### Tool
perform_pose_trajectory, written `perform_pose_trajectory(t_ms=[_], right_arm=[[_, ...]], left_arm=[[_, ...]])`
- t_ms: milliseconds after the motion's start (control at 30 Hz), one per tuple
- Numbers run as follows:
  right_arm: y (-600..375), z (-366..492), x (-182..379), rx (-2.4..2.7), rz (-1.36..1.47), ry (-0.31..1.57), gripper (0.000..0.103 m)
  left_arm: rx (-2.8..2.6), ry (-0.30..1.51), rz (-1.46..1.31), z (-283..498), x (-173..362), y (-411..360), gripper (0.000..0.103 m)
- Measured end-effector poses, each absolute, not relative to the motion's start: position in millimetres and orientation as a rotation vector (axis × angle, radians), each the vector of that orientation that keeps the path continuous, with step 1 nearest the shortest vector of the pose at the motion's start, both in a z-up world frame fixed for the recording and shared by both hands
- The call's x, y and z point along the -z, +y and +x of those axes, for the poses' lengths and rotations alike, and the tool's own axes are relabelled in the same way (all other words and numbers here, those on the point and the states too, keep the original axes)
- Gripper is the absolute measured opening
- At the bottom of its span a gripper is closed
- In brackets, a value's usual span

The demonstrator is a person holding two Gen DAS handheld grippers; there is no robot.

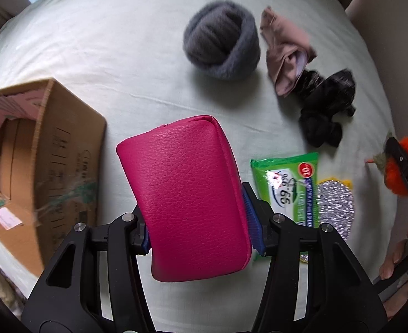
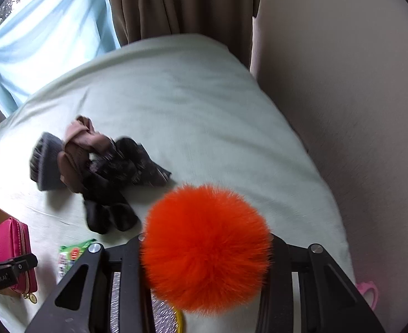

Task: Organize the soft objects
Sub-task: 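Carry the pink pouch and orange pompom into the cardboard box and release both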

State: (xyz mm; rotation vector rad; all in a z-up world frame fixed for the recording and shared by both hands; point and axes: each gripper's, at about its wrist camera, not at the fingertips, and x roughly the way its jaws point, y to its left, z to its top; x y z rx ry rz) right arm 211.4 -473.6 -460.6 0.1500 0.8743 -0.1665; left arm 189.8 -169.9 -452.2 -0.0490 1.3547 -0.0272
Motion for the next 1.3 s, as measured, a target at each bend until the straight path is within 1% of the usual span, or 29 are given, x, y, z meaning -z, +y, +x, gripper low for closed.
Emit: perform_pose_trajectory(t_ms=[100,133,367,500,733,900,1000,1133,1300], right_arm=[[-468.9,202.5,434.8,0.166,0.145,0.855,0.034],[-467.3,199.9,426.9,0.166,0.142,0.848,0.034],[-434.3,168.0,340.6,0.154,0.111,0.786,0.034],[-404.8,151.1,297.2,0.143,0.133,0.772,0.034],[-324.7,142.4,240.5,0.115,0.128,0.77,0.034],[-250.7,138.0,216.4,0.061,0.125,0.77,0.034],[-212.5,140.9,212.7,0.031,0.136,0.778,0.034],[-165.1,148.8,220.0,0.007,0.18,0.815,0.034],[-120.9,164.2,242.8,-0.009,0.197,0.882,0.034]], left_arm=[[0.038,1.32,-0.061,185.7,427.4,-164.5,0.049],[0.04,1.309,-0.066,188.6,411.7,-164.0,0.048],[0.071,1.218,-0.116,177.9,328.0,-142.1,0.048],[0.101,1.178,-0.128,163.6,280.2,-107.5,0.048],[0.136,1.116,-0.142,150.5,229.2,-35.5,0.048],[0.155,1.137,-0.142,148.2,224.9,23.4,0.048],[0.151,1.138,-0.135,149.9,223.8,62.4,0.048],[0.149,1.152,-0.114,159.8,233.5,113.4,0.048],[0.155,1.182,-0.084,175.8,256.5,166.0,0.048]])
